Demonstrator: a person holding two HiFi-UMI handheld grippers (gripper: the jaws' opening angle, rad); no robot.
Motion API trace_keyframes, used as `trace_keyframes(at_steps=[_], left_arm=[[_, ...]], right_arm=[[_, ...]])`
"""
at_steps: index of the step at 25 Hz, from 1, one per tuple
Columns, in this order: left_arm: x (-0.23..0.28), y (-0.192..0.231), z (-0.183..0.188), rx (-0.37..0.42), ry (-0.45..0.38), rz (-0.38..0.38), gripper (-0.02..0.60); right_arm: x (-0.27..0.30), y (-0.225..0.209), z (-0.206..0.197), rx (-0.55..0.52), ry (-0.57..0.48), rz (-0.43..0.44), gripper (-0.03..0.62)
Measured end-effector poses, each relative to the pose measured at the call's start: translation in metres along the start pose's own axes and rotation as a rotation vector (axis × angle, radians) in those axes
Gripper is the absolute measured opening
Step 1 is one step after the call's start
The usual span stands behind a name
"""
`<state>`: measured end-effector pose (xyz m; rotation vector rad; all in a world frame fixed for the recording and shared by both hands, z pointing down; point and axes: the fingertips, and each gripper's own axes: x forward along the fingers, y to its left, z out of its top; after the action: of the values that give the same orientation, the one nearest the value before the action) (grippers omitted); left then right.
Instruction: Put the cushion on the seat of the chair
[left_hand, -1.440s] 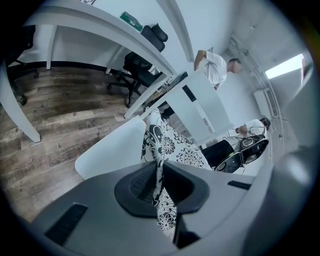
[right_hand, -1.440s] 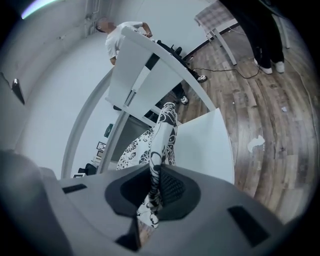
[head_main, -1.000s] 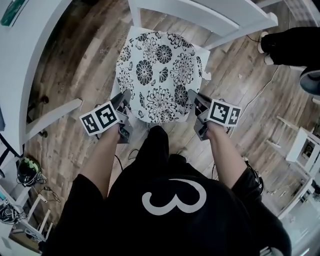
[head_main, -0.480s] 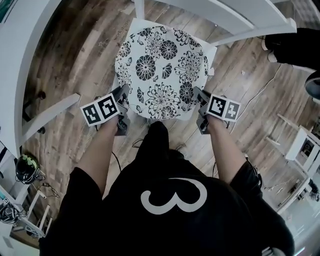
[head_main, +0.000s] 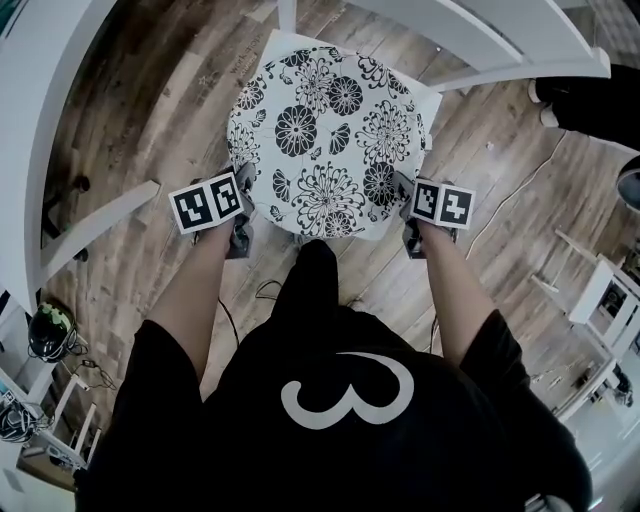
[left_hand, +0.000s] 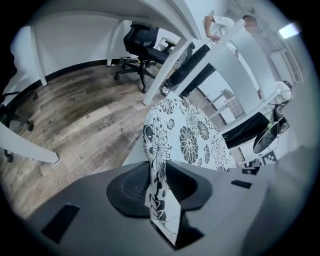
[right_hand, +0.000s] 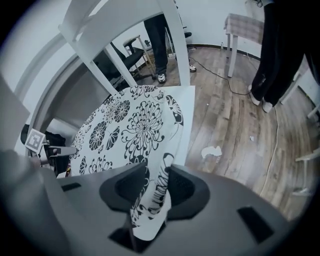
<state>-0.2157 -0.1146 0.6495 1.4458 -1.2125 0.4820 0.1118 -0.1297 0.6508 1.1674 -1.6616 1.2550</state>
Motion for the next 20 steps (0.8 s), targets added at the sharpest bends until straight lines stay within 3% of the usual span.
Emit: trace_keyframes(at_steps=[4,8,16,20], left_arm=[[0.01,0.012,-0.006,0.013,0.03,0.041,0.14],[0.015,0.02,-0.01,0.009,0.056,0.037,0.308],[-0.032,0.058,-0.024,-0.165,-0.074,0.044,0.339],[-0.073,0.05,-0.038,-0.232,-0.17,0.002,0.339]], right_arm=[[0.008,-0.007,-0.002,0.021,0.016,0.001,0.161],[0.008,-0.008,0.002,-0.015,-0.003,0.01,0.262],[-0.028,-0.02,0.01,0.054,-0.136,-0.018,0.287],[-0.062,-0.018,-0.001,0.05,-0.189,0.023,0.287]])
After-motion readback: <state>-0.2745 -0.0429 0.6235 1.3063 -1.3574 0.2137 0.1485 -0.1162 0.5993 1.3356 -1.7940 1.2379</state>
